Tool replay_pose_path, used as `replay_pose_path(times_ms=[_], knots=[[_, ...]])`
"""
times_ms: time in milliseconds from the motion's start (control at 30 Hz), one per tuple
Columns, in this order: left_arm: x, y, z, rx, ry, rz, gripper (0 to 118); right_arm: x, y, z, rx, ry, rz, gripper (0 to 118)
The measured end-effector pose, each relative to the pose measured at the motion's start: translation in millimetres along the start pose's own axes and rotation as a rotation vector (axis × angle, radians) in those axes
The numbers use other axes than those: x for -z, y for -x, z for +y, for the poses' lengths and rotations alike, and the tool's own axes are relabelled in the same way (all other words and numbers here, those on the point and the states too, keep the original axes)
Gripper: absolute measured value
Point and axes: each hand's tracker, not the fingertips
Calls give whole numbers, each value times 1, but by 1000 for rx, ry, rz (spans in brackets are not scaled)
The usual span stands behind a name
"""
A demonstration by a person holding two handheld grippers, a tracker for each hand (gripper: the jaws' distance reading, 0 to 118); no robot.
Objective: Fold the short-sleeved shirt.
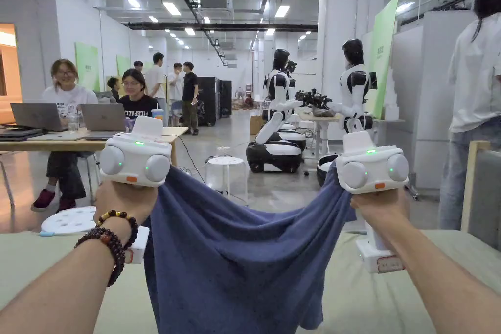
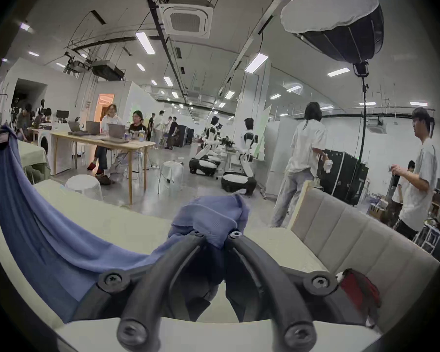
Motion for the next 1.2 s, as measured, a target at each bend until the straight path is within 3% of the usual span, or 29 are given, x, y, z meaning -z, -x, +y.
replay_pose_path(times_ms=[267,633,867,1067,1200], knots=[[-10,-9,-73,-33,119,-48,1,-8,3,-73,28,94,33,9],[-118,1,-148,-116,210,-106,1,-121,4,-165,36,121,55,9],[-204,10,-220,20,255,-173,1,-213,4,-236,43,202,68,9],[-263,15,-264,5,335,-223,1,-266,1,-287,17,282,92,9],[-284,18,-285,74,349,-224,1,-281,0,-317,-37,325,89,9]])
